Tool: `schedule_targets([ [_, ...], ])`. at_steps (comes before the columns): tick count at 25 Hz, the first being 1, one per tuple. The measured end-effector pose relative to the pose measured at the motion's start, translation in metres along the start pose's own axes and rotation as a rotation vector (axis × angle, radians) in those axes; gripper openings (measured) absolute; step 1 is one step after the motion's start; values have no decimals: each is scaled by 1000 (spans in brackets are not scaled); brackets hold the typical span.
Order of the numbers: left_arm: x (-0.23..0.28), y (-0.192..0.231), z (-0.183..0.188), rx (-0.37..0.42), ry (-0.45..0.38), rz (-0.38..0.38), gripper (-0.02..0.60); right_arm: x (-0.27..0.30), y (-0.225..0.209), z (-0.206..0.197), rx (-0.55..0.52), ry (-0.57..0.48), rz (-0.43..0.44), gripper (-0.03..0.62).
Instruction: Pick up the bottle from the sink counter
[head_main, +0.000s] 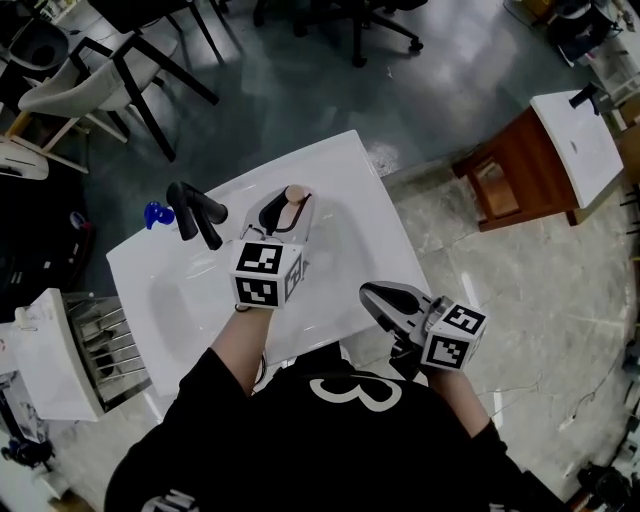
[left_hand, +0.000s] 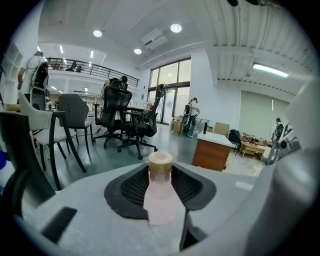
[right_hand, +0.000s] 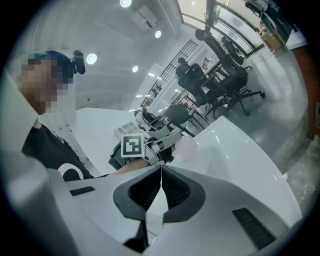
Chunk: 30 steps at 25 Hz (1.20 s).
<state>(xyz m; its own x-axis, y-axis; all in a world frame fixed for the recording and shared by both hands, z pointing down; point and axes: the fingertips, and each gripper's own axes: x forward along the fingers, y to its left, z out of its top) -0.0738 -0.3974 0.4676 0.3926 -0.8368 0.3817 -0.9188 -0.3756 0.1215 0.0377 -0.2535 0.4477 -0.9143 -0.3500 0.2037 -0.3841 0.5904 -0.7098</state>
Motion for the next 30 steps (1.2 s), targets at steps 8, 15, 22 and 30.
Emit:
schedule_targets([
  [8, -46, -27, 9, -15, -22, -38, 143, -9, 26, -7, -31, 4, 42, 14],
  [15, -93, -49, 17, -13, -32, -65, 143, -20, 57, -4, -59, -10, 96, 14],
  [22, -143, -75, 25, -4, -54, -92, 143, -35, 89, 1, -133, -20, 121, 14],
  [30, -199, -115, 32, 15, -91, -109, 143, -57, 127, 3, -215, -42, 148, 14],
])
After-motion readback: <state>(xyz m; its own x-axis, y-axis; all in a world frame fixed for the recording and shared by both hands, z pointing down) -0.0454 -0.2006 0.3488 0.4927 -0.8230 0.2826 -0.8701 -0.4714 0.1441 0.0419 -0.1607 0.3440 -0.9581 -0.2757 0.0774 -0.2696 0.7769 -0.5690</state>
